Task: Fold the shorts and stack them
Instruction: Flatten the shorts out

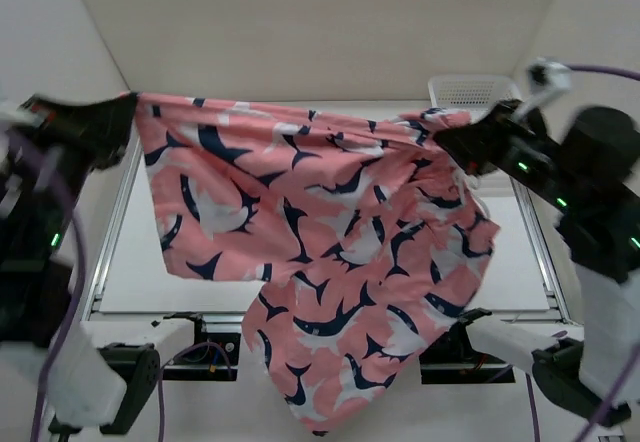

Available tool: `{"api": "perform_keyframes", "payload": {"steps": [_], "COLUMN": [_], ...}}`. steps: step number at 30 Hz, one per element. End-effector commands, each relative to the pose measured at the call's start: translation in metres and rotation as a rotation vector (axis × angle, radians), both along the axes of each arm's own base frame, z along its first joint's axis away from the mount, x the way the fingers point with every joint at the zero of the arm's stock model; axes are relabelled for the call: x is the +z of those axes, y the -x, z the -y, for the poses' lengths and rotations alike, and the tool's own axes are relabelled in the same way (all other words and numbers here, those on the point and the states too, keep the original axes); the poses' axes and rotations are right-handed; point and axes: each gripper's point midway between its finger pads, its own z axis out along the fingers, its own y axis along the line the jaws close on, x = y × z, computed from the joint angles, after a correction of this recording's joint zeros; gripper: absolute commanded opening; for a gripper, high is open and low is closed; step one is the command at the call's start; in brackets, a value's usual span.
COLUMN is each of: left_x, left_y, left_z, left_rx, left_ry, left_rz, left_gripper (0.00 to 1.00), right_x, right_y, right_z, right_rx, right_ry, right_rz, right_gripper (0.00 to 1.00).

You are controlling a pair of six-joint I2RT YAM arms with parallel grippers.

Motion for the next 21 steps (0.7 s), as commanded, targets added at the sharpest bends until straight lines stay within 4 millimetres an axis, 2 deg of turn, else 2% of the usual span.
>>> {"api": "perform_keyframes", "payload": {"steps": [1,2,3,4,5,6,7,8,9,10,11,12,13,14,15,16,17,18,20,21], "left_x": [-0.065,-0.089,-0.108,-0.119,-0.132,-0.161,-0.177,-0.195,-0.221,-0.233,-0.245,-0.266,-0.274,-0.282,-0.290,-0.293,-0.295,-0.296,-0.295,-0.296], "left_y": [-0.114,-0.133,-0.160,-0.175,-0.191,-0.222,-0.237,-0.251,-0.279,-0.292,-0.304,-0.327,-0.337,-0.347,-0.362,-0.368,-0.373,-0.381,-0.387,-0.389], "left_z": [-0.029,-0.029,-0.031,-0.030,-0.035,-0.037,-0.043,-0.043,-0.055,-0.055,-0.061,-0.068,-0.068,-0.067,-0.075,-0.076,-0.076,-0.083,-0.086,-0.089], "left_rx": [0.174,0.174,0.182,0.181,0.194,0.201,0.216,0.214,0.234,0.233,0.235,0.233,0.212,0.202,0.213,0.213,0.214,0.224,0.221,0.216], "left_ry": [-0.029,-0.045,-0.061,-0.064,-0.065,-0.083,-0.083,-0.087,-0.094,-0.097,-0.092,-0.084,-0.076,-0.074,-0.070,-0.070,-0.070,-0.065,-0.059,-0.053], "left_rz": [-0.258,-0.332,-0.391,-0.420,-0.458,-0.536,-0.580,-0.626,-0.691,-0.719,-0.746,-0.788,-0.800,-0.811,-0.817,-0.818,-0.816,-0.809,-0.798,-0.798], "left_gripper": [0.10,0.10,0.10,0.10,0.10,0.10,0.10,0.10,0.10,0.10,0.10,0.10,0.10,0.10,0.10,0.10,0.10,0.10,0.10,0.10], "right_x": [-0.082,-0.093,-0.114,-0.142,-0.159,-0.170,-0.204,-0.217,-0.226,-0.251,-0.261,-0.270,-0.287,-0.294,-0.326,-0.313,-0.317,-0.333,-0.331,-0.339], "right_y": [-0.081,-0.095,-0.111,-0.134,-0.149,-0.165,-0.189,-0.205,-0.221,-0.246,-0.260,-0.273,-0.299,-0.308,-0.317,-0.332,-0.338,-0.345,-0.354,-0.359], "right_z": [-0.001,-0.007,-0.010,-0.020,-0.022,-0.027,-0.035,-0.036,-0.041,-0.049,-0.052,-0.055,-0.058,-0.065,-0.069,-0.072,-0.076,-0.077,-0.080,-0.077], "right_rx": [-0.184,-0.184,-0.196,-0.196,-0.196,-0.195,-0.191,-0.185,-0.172,-0.145,-0.142,-0.129,-0.121,-0.103,-0.066,-0.059,-0.048,-0.035,-0.023,-0.023], "right_ry": [0.128,0.139,0.156,0.194,0.204,0.198,0.215,0.209,0.191,0.187,0.177,0.171,0.166,0.150,0.143,0.103,0.087,0.069,0.020,0.002], "right_rz": [-0.253,-0.272,-0.326,-0.398,-0.440,-0.467,-0.551,-0.578,-0.594,-0.646,-0.672,-0.691,-0.725,-0.750,-0.832,-0.806,-0.814,-0.851,-0.853,-0.870], "right_gripper": [0.00,0.00,0.00,0.00,0.00,0.00,0.00,0.00,0.00,0.00,0.00,0.00,0.00,0.00,0.00,0.00,0.00,0.00,0.00,0.00]}}
